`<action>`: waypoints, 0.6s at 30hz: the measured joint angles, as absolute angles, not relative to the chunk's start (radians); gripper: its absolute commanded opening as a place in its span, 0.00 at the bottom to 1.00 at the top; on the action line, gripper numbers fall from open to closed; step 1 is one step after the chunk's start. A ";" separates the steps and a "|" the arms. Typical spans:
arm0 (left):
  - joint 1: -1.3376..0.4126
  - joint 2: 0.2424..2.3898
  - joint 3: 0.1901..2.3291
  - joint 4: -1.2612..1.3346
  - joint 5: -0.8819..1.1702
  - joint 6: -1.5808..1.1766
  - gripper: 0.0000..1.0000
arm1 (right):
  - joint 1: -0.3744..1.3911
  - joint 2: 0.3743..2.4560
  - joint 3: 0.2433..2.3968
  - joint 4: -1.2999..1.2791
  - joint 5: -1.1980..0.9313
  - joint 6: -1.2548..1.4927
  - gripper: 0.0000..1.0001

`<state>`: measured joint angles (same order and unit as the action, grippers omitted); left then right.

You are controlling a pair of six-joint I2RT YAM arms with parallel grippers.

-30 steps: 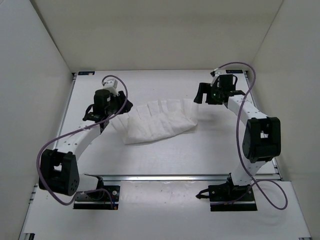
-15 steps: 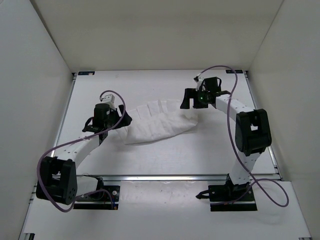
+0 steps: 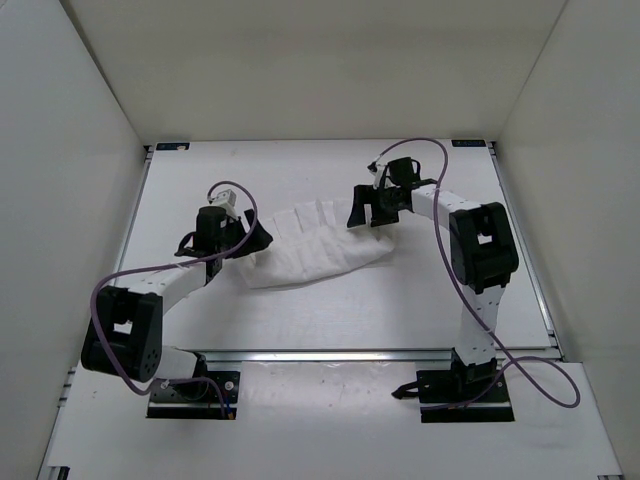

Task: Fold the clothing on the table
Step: Fold the skirt

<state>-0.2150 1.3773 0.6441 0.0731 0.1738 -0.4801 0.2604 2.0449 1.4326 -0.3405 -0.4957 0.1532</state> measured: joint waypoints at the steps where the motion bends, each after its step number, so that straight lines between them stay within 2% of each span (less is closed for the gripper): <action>1: -0.213 1.385 0.644 0.084 0.178 -0.486 0.89 | 0.263 2.045 1.433 -0.345 -0.497 0.153 0.79; 3: -0.210 1.398 0.644 0.093 0.184 -0.494 0.88 | 0.269 2.045 1.433 -0.344 -0.503 0.151 0.74; 5: -0.209 1.414 0.644 0.098 0.189 -0.498 0.87 | 0.269 2.045 1.433 -0.347 -0.508 0.151 0.64; 7: -0.208 1.430 0.644 0.102 0.196 -0.499 0.86 | 0.264 2.045 1.433 -0.345 -0.514 0.153 0.63; 9: -0.208 1.444 0.644 0.104 0.204 -0.503 0.84 | 0.260 2.045 1.433 -0.345 -0.514 0.155 0.50; 10: -0.208 1.449 0.644 0.105 0.209 -0.505 0.84 | 0.260 2.045 1.433 -0.344 -0.515 0.152 0.47; 13: -0.208 1.459 0.644 0.107 0.228 -0.506 0.83 | 0.260 2.045 1.433 -0.347 -0.513 0.151 0.24; 15: -0.208 1.468 0.647 0.107 0.236 -0.506 0.82 | 0.261 2.045 1.433 -0.348 -0.512 0.150 0.14; 17: -0.208 1.485 0.655 0.110 0.248 -0.508 0.81 | 0.261 2.045 1.433 -0.351 -0.511 0.151 0.08; 18: -0.208 1.494 0.657 0.113 0.253 -0.508 0.81 | 0.260 2.045 1.433 -0.352 -0.512 0.150 0.07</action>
